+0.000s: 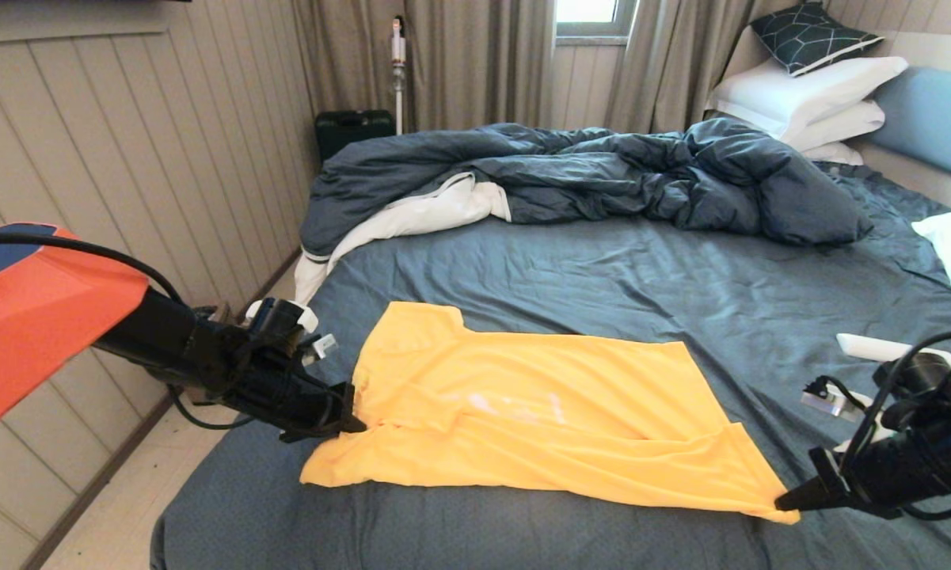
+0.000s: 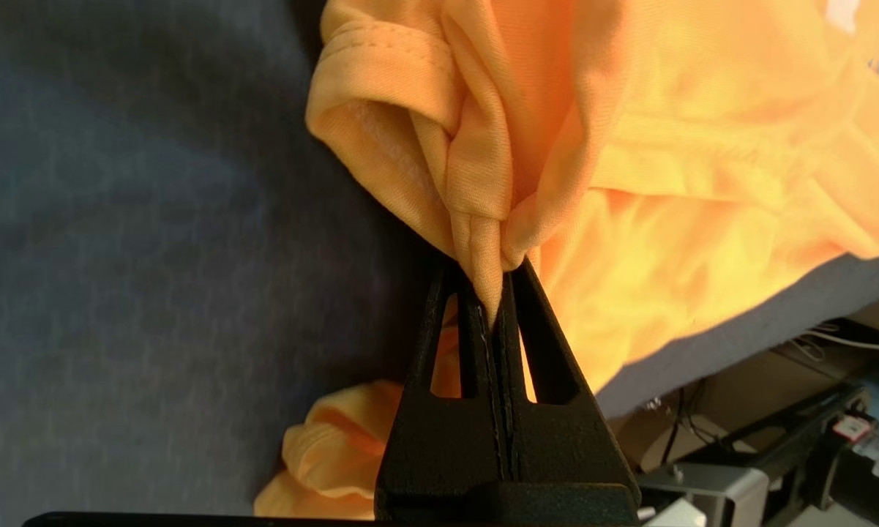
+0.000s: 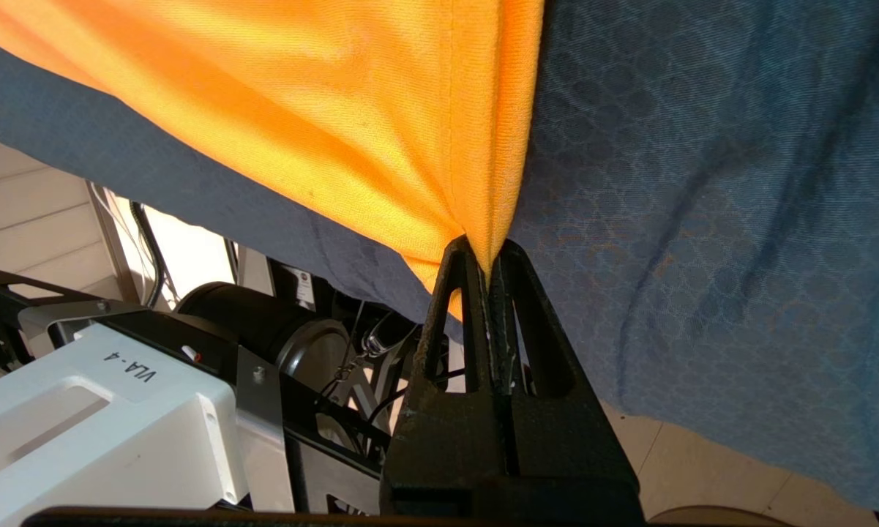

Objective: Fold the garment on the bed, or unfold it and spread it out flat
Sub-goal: Fold the yellow T-shirt

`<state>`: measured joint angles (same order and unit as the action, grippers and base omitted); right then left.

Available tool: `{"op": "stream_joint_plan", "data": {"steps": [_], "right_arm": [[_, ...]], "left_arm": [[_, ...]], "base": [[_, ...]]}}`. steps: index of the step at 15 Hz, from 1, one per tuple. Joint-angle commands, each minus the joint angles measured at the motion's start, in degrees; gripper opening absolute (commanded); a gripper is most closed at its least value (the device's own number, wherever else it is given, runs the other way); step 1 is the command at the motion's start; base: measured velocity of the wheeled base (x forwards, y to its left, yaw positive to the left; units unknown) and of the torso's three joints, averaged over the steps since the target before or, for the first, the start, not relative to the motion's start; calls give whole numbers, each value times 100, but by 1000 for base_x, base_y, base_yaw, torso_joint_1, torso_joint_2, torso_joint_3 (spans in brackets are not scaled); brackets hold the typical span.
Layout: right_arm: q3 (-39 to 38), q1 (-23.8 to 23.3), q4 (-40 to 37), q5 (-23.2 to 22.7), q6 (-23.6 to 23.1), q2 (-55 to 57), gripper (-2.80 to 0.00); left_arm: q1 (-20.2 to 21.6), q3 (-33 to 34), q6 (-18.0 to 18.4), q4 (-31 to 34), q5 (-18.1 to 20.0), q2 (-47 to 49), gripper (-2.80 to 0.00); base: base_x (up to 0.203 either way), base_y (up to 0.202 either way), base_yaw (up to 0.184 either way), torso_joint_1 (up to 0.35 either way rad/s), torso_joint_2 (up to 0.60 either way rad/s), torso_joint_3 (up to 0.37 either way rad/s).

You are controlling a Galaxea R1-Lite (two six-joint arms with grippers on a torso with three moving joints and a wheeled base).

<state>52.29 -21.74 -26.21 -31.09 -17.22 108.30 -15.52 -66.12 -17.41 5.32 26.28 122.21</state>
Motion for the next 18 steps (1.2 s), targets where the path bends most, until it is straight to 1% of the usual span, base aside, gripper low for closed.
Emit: {"op": "stream_joint_plan", "data": {"steps": [1, 7, 9, 12, 13, 15, 17, 18], "right_arm": [[-8, 3, -16, -20, -9, -2, -280], [-13, -11, -293, -13, -118, -203, -280], [14, -15, -511, -11, -164, -330, -280], [27, -32, -796, 49, -183, -450, -280], [27, -32, -833, 102, -193, -450, -280], [36, -41, -859, 200, -211, -459, -280], [47, -115, -899, 216, -220, -471, -280], [85, -123, -974, 220, -220, -468, -280]], "left_arm": [[-21, 17, -8, 53, 17, -90, -280], [-57, 231, 80, 163, 26, -391, -280], [-56, 290, 215, 315, 35, -469, -280], [-65, 349, 273, 408, 44, -553, -280], [-65, 363, 291, 461, 44, -558, -280], [-65, 382, 435, 515, 44, -560, -280], [-65, 305, 454, 631, 44, -594, -280], [-65, 293, 543, 654, 44, -602, -280]], "base": [[0, 0, 0, 0, 0, 0], [0, 0, 0, 0, 0, 0], [0, 0, 0, 0, 0, 0], [0, 0, 0, 0, 0, 0], [0, 0, 0, 0, 0, 0], [0, 0, 0, 0, 0, 0], [0, 0, 0, 0, 0, 0], [0, 0, 0, 0, 0, 0]]}}
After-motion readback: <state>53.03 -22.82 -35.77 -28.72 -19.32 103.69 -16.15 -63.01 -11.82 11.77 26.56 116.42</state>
